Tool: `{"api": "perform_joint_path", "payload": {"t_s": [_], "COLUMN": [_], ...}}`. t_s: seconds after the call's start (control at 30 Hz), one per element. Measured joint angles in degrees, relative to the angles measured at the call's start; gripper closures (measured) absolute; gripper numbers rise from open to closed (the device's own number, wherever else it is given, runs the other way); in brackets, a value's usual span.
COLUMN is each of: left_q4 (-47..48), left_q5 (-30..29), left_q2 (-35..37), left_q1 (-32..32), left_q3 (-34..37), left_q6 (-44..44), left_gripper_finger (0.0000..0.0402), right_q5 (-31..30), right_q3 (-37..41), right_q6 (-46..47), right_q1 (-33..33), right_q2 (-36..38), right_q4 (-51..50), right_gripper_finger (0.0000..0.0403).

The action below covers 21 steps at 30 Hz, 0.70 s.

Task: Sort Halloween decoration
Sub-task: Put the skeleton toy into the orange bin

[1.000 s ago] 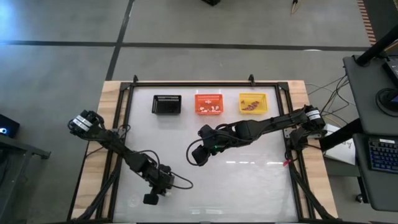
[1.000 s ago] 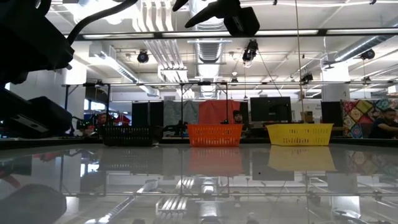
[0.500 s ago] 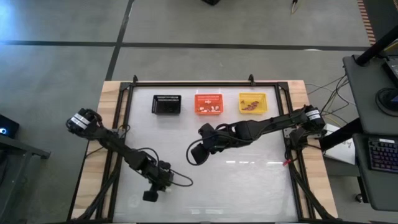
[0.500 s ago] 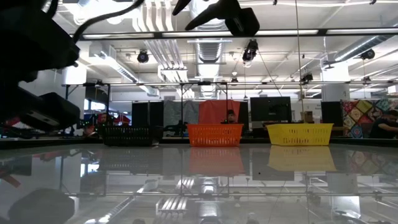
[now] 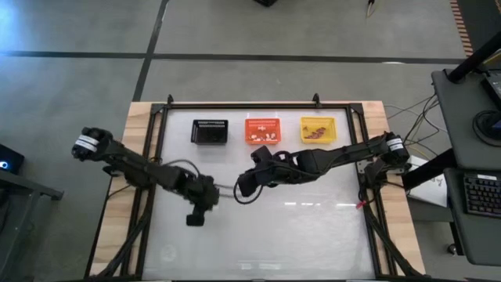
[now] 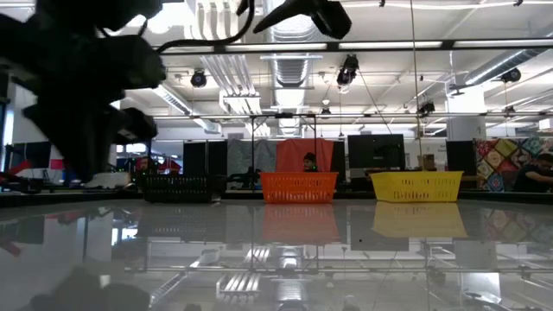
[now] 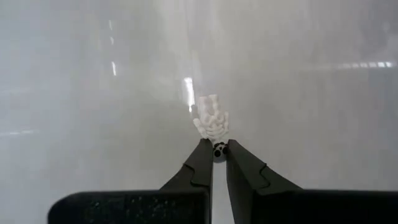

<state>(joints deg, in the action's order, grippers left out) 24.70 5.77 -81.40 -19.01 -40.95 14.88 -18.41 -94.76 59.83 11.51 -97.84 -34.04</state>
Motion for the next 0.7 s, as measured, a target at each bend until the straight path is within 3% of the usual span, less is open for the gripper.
{"api": "perform_joint_path", "payload": {"t_s": [0.33,0.7], "left_q4": [0.07,0.52], "left_q5": [1.07,4.38], "left_q2": [3.25,-0.76], "left_q1": [18.51,34.40], "left_q3": [-1.48,-8.71], "left_q6": [-12.57,-25.98], "left_gripper_finger": [0.0401,0.0401], "right_q5": [-7.92,-15.54], "right_q3": [-4.86,-8.95], "right_q6": [-8.77,-17.01], "right_q1": [-0.64,-6.57], "right_q2": [0.00,0.02], "right_q4": [0.00,-7.05], "right_gripper_finger": [0.0284,0.0284]}}
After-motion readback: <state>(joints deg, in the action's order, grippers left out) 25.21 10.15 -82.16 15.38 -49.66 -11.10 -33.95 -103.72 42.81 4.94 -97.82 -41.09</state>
